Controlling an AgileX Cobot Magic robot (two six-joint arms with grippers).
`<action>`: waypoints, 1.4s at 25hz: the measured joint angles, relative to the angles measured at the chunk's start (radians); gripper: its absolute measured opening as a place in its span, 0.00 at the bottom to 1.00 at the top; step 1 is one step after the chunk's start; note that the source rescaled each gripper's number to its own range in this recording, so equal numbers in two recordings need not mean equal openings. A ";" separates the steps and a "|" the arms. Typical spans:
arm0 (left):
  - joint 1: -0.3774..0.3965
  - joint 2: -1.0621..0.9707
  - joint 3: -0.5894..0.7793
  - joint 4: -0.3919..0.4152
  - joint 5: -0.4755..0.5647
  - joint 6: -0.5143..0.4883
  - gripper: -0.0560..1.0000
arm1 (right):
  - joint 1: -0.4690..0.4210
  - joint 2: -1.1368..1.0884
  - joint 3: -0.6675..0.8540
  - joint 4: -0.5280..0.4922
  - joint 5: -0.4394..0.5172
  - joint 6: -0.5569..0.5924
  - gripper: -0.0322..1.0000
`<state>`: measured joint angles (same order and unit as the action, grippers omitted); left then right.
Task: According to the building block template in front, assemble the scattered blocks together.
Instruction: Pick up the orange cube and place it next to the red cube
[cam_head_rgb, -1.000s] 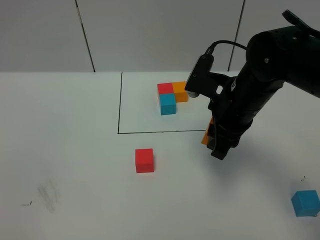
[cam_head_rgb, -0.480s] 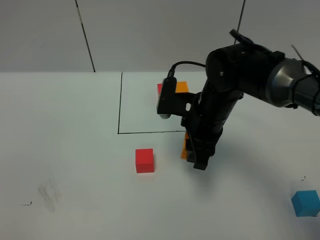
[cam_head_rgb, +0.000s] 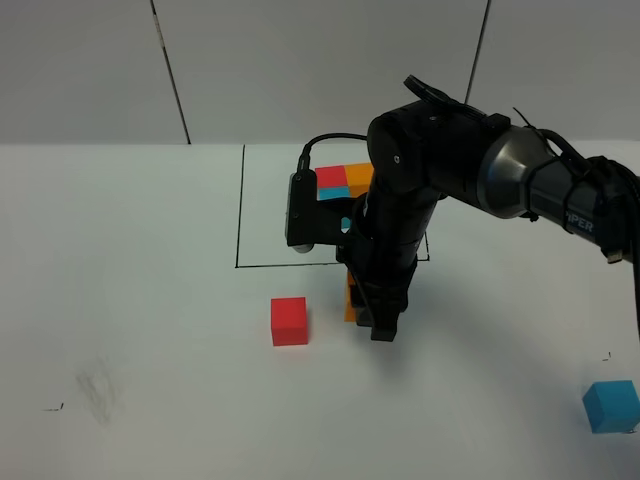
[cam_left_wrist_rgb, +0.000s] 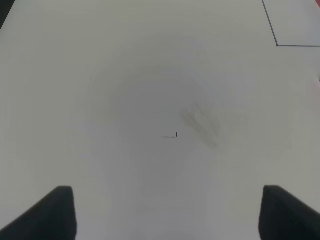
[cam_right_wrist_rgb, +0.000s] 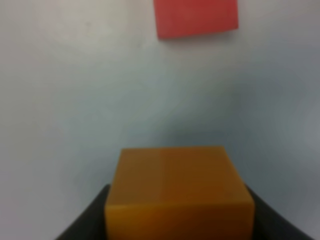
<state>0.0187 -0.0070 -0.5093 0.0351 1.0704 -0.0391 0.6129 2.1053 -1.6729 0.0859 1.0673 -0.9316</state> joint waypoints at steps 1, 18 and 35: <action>0.000 0.000 0.000 0.000 0.000 0.000 0.86 | 0.006 0.004 0.000 -0.006 0.001 -0.001 0.04; 0.000 0.000 0.000 0.000 0.000 0.001 0.86 | 0.068 0.137 -0.139 -0.075 0.011 0.000 0.04; 0.000 0.000 0.000 0.000 0.000 0.001 0.86 | 0.068 0.141 -0.140 -0.086 -0.062 0.000 0.04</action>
<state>0.0187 -0.0070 -0.5093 0.0351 1.0704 -0.0380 0.6810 2.2459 -1.8127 0.0000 1.0049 -0.9316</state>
